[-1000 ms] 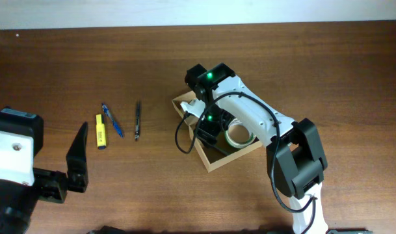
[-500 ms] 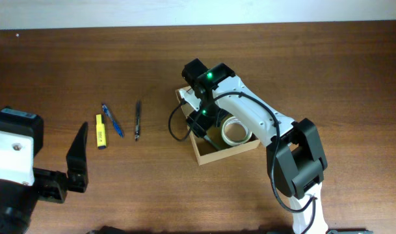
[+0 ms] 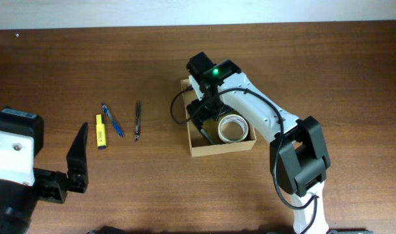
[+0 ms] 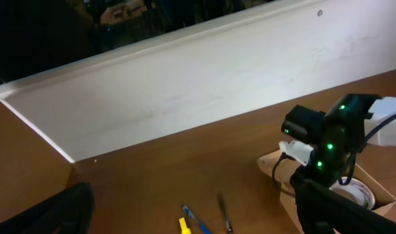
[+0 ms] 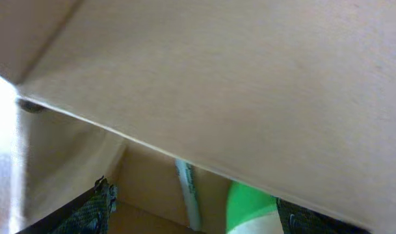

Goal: Pack container
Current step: 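Lower the black marker into the box beside the tapes, release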

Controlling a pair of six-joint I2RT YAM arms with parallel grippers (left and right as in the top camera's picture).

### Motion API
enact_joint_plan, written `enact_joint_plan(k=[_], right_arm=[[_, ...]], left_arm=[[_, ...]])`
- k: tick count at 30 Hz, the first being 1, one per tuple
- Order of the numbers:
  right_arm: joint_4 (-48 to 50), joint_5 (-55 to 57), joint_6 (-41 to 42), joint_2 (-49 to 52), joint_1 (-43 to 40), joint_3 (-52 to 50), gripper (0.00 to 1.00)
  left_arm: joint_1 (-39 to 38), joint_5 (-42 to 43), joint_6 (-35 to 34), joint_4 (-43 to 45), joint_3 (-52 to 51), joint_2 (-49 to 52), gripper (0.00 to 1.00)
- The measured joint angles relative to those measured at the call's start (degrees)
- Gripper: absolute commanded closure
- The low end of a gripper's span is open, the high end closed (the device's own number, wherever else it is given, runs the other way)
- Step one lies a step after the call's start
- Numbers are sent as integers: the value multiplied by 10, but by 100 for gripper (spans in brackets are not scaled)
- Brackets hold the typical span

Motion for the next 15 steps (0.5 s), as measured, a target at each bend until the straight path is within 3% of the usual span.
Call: enact_joint_plan(k=[15], right_arm=[[28,-9,45,0,-21,0,19]], left_arm=[[0,0,0,0,0,0,1]])
